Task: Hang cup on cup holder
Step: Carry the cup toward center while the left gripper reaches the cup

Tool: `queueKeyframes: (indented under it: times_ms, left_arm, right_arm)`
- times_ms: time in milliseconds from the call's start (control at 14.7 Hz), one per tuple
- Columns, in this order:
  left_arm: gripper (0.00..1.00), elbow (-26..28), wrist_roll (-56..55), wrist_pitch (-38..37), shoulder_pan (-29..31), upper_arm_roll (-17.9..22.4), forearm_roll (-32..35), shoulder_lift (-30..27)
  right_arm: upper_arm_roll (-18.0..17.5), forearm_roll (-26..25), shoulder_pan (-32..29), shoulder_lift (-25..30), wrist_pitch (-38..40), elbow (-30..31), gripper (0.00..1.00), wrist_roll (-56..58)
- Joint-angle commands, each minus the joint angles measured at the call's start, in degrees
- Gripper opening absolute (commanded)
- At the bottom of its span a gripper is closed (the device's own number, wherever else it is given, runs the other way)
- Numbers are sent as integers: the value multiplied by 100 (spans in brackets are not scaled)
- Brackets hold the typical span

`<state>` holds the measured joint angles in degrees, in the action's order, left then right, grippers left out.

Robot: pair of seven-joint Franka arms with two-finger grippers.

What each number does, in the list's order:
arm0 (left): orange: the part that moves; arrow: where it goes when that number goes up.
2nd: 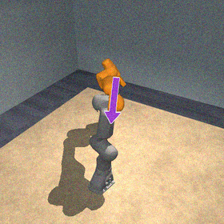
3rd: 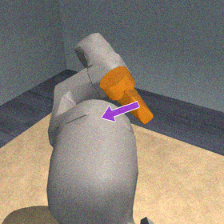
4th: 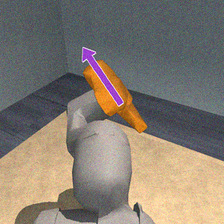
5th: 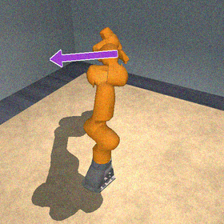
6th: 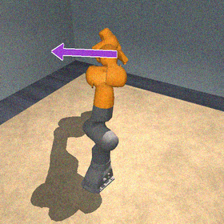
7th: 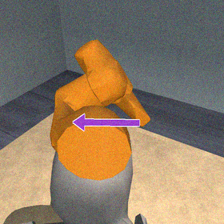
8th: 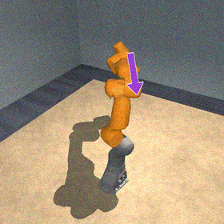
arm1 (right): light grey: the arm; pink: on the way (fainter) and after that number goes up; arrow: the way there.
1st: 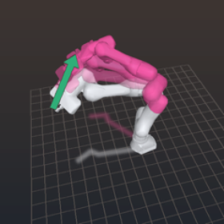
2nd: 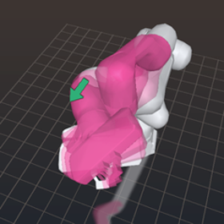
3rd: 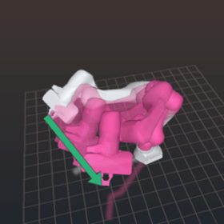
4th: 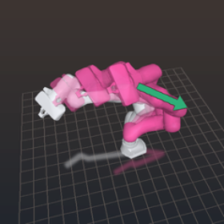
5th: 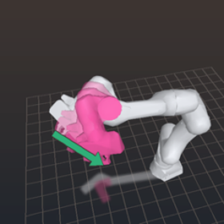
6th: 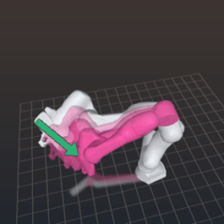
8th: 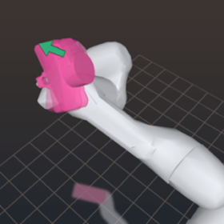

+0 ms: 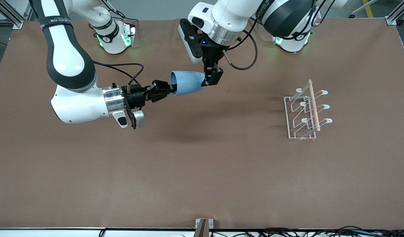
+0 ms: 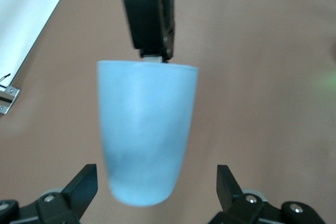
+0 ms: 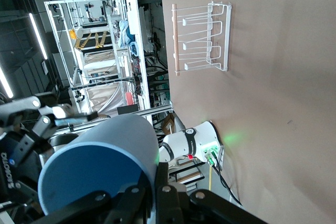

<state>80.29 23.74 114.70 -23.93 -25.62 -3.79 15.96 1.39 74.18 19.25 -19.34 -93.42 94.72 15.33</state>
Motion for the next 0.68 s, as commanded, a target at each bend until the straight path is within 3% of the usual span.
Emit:
queueKeyframes:
  times_ms: [0, 612]
  left_arm:
    - [100, -145, 78, 17, -33, -4, 116, 126]
    - [100, -145, 289, 729, -94, -4, 238, 565]
  right_arm:
    - [19, 132, 17, 71, 52, -32, 1, -3]
    - [28, 132, 17, 71, 43, -50, 2, 5]
